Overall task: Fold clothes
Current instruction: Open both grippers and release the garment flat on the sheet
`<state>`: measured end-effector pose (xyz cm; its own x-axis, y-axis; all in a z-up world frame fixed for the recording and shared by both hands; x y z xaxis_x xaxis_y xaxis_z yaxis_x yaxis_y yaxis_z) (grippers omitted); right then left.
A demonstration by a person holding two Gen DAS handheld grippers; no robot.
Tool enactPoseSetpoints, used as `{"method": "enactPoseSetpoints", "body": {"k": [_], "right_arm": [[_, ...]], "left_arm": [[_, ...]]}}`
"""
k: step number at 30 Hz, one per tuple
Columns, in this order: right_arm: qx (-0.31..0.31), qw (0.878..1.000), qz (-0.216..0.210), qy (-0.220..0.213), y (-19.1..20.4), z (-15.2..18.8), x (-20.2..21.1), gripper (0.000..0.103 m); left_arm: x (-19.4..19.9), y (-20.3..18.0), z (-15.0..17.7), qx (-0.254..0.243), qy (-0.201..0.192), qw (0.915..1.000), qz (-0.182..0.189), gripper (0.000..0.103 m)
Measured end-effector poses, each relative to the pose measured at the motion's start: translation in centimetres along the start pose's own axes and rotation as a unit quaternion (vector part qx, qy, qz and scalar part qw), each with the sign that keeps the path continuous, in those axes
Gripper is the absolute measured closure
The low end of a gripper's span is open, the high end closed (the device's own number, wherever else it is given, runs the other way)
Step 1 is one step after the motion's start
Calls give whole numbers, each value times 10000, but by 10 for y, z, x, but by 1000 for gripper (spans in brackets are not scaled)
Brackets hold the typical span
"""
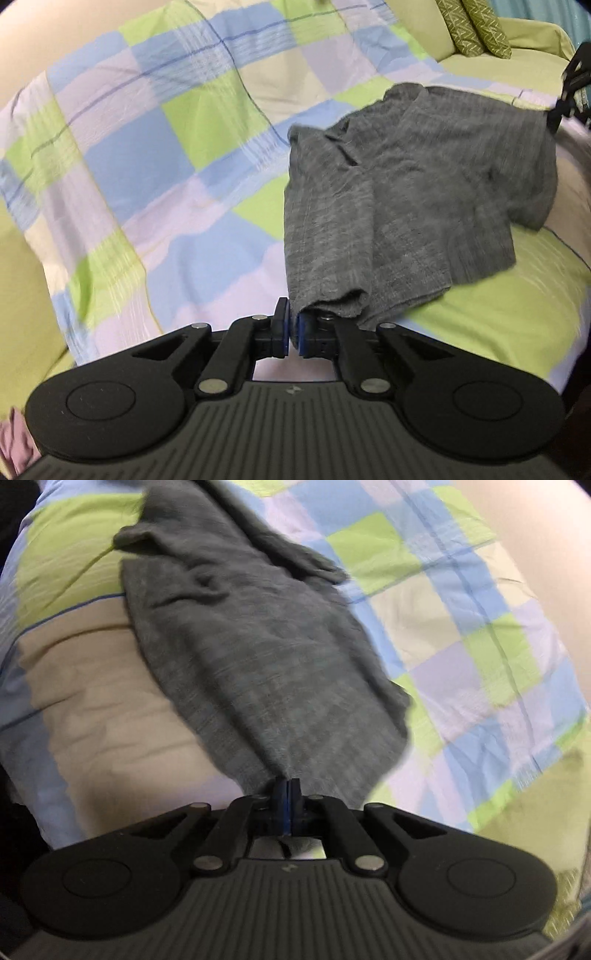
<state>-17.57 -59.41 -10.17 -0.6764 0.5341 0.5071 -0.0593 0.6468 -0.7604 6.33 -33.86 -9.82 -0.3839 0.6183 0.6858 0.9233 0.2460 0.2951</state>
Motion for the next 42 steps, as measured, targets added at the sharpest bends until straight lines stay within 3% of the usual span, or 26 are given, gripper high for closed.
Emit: {"method": "enactPoseSetpoints", "body": {"k": [3,4,5,6,9,12,16,19,22,23,24,26,28,29,31,34,36,39,42], "right_arm": [[-264,9994,-167,165,-1,7,15,99],[-172,9993,-203,268,3,13,19,93],[-123,9995,-99,264,4,18,24,81],[-144,9995,-69,283,4,21,26,77],[-389,9985,-44,380,-1,32,30,77],[-530,9979,72,368,-7,38,25,75],[-435,9987,-79,262,1,40,8,74],[-604,9977,-259,155,3,37,-3,68],[-1237,9910,-504,5,-4,37,-11,65],[-1574,9856,-619,-22,-9,38,-15,65],[-1885,9794,-726,-48,-14,38,-18,65],[-2264,9705,-822,-89,-19,40,-21,69],[-2410,9664,-890,19,-21,43,-26,100],[-2466,9648,-913,72,-23,45,-28,103],[-2293,9702,-779,127,-26,46,-24,103],[-1744,9842,-248,169,-34,46,-2,103],[-1643,9860,-62,294,-38,50,9,103],[-1632,9836,-84,760,-33,69,15,103],[-1784,9812,-185,718,-33,73,23,103]], "left_arm": [[4,-8,0,-4,41,10000,-81,87],[5,-11,0,-5,54,9999,-108,85],[6,-14,0,-6,68,9999,-135,78],[11,-15,-1,-21,40,9998,-203,75],[28,-17,-12,-36,-209,9993,-305,75],[41,-35,-25,-73,-556,9984,-8,73],[32,-100,-54,-474,-929,9906,880,62],[6,-147,-67,-721,-918,9832,1405,61],[-27,-177,-75,-855,-737,9800,1636,62],[-36,-182,-76,-895,-654,9796,1674,88],[-46,-186,-76,-989,-548,9801,1629,103],[-50,-183,-78,-861,-537,9831,1522,103],[-49,-174,-81,-629,-551,9858,1456,103],[-48,-170,-81,-569,-550,9862,1457,103],[-43,-168,-82,-516,-559,9857,1505,103],[-38,-173,-85,-580,-584,9829,1647,103],[-34,-176,-88,-604,-631,9812,1723,103],[-32,-166,-94,-435,-762,9818,1682,101],[-35,-139,-103,-233,-902,9855,1420,91]]}}
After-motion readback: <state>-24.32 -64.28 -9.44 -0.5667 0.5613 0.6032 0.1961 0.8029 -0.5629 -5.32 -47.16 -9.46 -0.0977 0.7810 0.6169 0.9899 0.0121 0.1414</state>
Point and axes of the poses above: each gripper's, at about its wrist camera, not at the fingertips, and x roughly against the way its jaws point, y to its left, z to its underside, the point moved 5 cm from there along -x, roughly the way its jaws point, and after that the axes turned 7 degrees about z, right-handed, at the moved point
